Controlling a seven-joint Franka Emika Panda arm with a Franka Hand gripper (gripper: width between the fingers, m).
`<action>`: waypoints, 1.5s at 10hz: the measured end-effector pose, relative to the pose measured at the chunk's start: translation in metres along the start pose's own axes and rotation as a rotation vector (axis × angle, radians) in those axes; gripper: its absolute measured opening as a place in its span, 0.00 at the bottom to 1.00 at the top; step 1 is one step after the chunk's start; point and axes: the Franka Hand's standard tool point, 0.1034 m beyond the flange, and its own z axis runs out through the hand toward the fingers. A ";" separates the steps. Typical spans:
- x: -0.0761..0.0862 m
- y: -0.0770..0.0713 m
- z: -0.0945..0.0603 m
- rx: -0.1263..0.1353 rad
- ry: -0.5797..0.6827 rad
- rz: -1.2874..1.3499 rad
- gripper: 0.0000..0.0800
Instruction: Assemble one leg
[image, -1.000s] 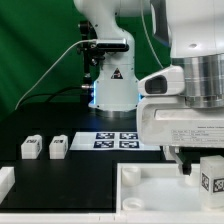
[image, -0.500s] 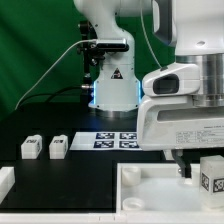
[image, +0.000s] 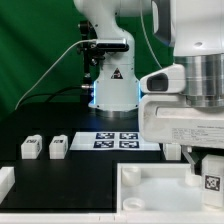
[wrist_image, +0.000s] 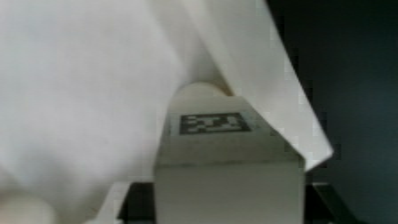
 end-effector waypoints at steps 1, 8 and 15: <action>-0.001 0.001 0.002 -0.003 0.004 0.255 0.37; -0.002 0.004 0.005 0.031 0.013 0.775 0.44; -0.008 0.001 0.007 0.002 0.026 -0.130 0.81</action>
Offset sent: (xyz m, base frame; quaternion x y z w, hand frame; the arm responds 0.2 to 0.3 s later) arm 0.0037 0.0077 -0.0009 0.0651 -0.0017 0.3169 0.9462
